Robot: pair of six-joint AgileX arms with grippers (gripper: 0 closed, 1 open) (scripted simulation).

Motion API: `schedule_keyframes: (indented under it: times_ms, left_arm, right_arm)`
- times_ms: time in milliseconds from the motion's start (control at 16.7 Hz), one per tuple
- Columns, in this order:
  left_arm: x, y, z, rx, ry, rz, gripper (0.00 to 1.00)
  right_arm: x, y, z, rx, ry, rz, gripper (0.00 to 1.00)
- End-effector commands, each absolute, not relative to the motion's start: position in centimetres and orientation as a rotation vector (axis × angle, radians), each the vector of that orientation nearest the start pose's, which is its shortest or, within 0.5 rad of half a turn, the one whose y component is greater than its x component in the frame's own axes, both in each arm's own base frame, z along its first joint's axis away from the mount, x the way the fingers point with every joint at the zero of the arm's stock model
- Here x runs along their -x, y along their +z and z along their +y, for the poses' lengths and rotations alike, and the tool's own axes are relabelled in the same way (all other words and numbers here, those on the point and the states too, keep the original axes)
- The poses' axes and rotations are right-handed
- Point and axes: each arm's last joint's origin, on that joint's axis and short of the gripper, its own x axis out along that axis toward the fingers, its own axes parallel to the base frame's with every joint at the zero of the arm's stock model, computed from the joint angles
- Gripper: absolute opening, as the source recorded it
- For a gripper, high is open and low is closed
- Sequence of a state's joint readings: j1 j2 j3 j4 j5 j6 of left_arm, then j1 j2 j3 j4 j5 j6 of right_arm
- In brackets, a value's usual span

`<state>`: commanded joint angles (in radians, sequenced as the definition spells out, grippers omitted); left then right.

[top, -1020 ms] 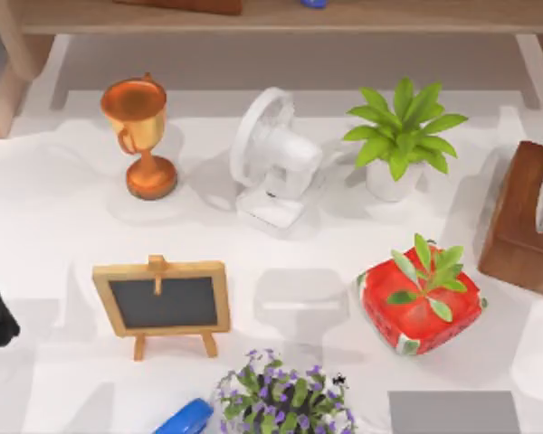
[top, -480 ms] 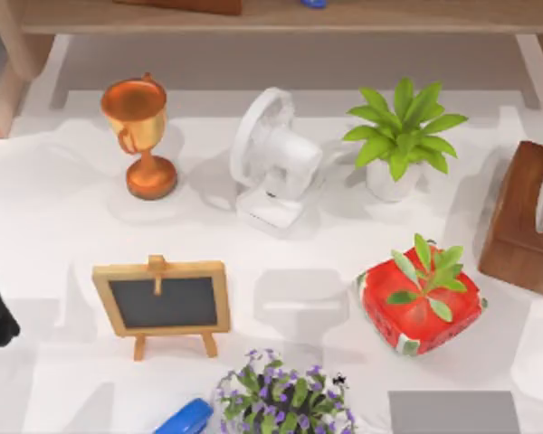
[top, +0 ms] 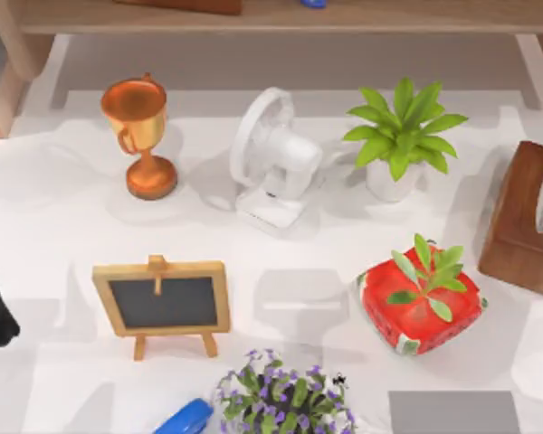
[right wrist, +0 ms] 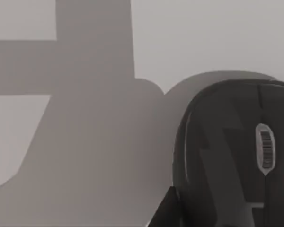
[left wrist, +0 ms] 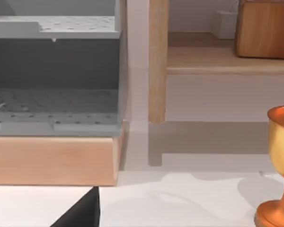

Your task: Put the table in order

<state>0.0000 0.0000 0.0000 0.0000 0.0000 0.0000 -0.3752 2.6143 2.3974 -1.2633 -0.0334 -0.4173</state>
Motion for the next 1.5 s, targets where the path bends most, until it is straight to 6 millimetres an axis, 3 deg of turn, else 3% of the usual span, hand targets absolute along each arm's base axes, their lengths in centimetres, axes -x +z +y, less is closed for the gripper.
schedule_keyframes:
  times_ms: [120, 240, 360, 480, 720, 960, 1200, 1500]
  left_arm:
    - [-10.6, 16.0, -0.1, 0.0, 0.0, 0.0, 1.0]
    - [-10.6, 16.0, -0.1, 0.0, 0.0, 0.0, 1.0]
    - [-10.6, 16.0, -0.1, 0.0, 0.0, 0.0, 1.0]
    - [-10.6, 16.0, -0.1, 0.0, 0.0, 0.0, 1.0]
    - [-10.6, 16.0, -0.1, 0.0, 0.0, 0.0, 1.0]
    - [-10.6, 16.0, -0.1, 0.0, 0.0, 0.0, 1.0]
    - [-10.6, 16.0, -0.1, 0.0, 0.0, 0.0, 1.0]
    - [-10.6, 16.0, -0.1, 0.0, 0.0, 0.0, 1.0]
  right_arm:
    - [-48.2, 14.5, -18.1, 0.04, 0.037, 1.465, 0.0]
    - [-47.6, 16.5, -18.1, 0.024, -0.014, 1.456, 0.0]
    - [-46.7, 19.5, -17.6, -0.005, -0.097, 1.436, 0.0]
    - [-45.7, 23.0, -15.8, -0.035, -0.179, 1.389, 0.0]
    - [-43.0, 29.1, -8.3, -0.098, -0.257, 1.294, 0.0]
    - [-37.4, 33.1, 0.9, -0.146, -0.225, 1.228, 0.0]
    - [-29.9, 33.6, 8.3, -0.166, -0.123, 1.193, 0.0]
    - [-21.3, 28.9, 14.1, -0.126, 0.033, 1.245, 0.0]
